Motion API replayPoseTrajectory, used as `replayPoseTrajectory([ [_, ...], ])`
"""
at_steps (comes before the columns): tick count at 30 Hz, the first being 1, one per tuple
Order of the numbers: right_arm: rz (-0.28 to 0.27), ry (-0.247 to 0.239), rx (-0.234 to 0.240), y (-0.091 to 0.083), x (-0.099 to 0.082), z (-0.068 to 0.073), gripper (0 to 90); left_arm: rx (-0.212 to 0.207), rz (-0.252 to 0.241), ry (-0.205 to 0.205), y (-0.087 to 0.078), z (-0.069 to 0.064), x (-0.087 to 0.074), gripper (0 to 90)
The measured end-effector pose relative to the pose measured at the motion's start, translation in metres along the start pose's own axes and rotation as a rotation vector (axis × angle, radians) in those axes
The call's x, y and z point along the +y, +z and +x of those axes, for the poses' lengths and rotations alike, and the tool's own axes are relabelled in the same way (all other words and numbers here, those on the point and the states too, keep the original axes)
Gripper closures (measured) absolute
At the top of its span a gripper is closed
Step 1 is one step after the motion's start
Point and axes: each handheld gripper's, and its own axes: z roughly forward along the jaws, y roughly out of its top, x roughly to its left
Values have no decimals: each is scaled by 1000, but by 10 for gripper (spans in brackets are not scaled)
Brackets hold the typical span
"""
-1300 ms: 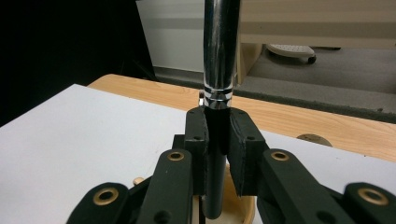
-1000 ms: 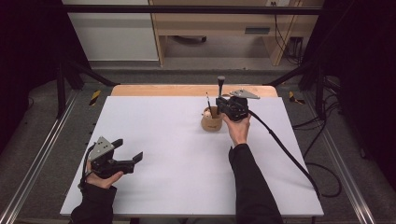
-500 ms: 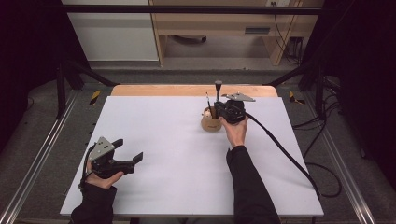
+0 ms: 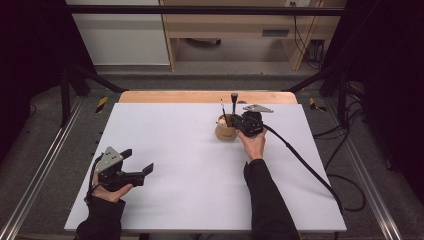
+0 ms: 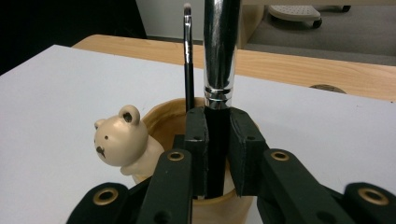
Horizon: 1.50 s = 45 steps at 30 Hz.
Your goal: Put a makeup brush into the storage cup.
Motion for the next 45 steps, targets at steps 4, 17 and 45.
replayPoseTrajectory([
  [4, 10, 3, 15, 0, -2, -1, 790, -1, 2, 1, 0, 0, 0, 49],
  [17, -22, -43, 20, -25, 5, 1, 695, 1, 5, 2, 0, 0, 0, 49],
  [45, -87, -87, 141, -104, -2, 15, 249, 1, 11, 3, 1, 0, -2, 55],
])
